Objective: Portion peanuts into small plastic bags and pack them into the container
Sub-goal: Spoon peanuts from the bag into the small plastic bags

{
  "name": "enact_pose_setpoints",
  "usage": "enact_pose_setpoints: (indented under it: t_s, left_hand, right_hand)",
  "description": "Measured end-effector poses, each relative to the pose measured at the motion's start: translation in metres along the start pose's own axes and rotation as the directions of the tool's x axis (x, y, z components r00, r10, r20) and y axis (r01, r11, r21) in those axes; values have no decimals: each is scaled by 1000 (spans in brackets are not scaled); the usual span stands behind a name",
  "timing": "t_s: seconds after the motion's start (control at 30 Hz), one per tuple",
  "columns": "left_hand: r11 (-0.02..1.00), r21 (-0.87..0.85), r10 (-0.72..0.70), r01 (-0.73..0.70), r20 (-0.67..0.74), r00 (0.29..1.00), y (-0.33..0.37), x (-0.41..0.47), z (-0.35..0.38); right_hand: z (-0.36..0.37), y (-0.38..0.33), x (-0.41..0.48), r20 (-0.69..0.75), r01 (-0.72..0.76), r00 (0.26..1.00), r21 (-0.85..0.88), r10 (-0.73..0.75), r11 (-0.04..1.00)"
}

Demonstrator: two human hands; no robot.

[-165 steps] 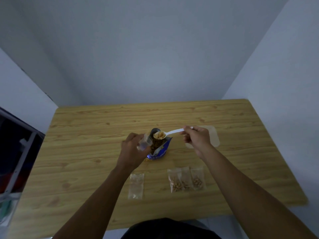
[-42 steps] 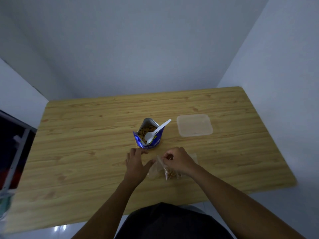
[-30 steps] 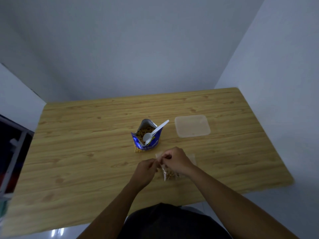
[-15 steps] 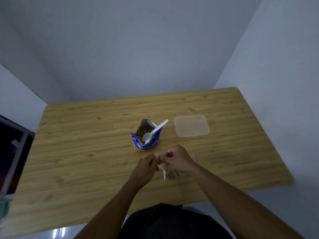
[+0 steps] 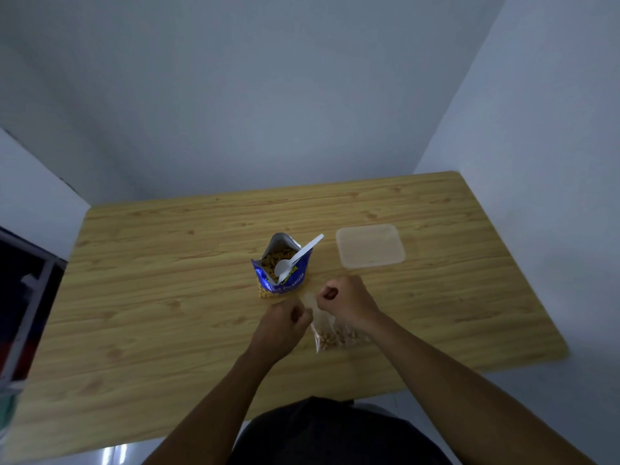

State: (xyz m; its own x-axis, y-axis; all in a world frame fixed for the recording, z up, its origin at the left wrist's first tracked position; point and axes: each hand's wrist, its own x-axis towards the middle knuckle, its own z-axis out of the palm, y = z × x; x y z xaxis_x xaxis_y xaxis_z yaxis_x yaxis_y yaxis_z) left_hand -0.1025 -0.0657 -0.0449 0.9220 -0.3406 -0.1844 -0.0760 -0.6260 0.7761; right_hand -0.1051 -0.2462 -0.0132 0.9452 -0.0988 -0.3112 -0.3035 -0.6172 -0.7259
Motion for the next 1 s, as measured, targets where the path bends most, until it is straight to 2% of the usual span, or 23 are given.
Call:
enact_pose_setpoints:
  t_s: [0.1,0.17,0.27,0.33,0.43,0.7,0.77,0.9,1.0]
  left_hand:
    - [997,40,72,-68,-105,992,0,-7,-2]
    - [988,60,149,-143,-123,981,1,-7,-2]
    - [952,179,273,-249,-125,954,6,0,-3]
    - [942,197,308,-271,-194,931,12,5,-5]
    - [963,123,267,-242,-269,926,18,7,-10]
    - [974,16,224,-228,-250,942,23,8,-23]
    - [981,-10,186,-196,-273,944,22,8,-29]
    - [986,70,165,-150,-357,919,7,8,-44]
    - [981,110,191,-160,-401,896,-4,8,-57]
  right_hand:
    - [-8,1,4,25,-13,1000,68,12,998]
    - [-12,-1,6,46,-26,999,147,20,989]
    - [-18,-7,9,82,-27,997,257,6,966]
    - [-22,-11,12,94,-25,996,292,-3,956]
    - [-28,-17,15,89,-22,996,306,-5,952]
    - [-23,-28,16,72,-11,997,330,-14,944]
    - [-21,-30,18,66,-55,997,362,34,931]
    - [-12,-28,36,-118,-186,963,366,244,912]
    - [-8,-35,54,-188,-235,932,334,309,913]
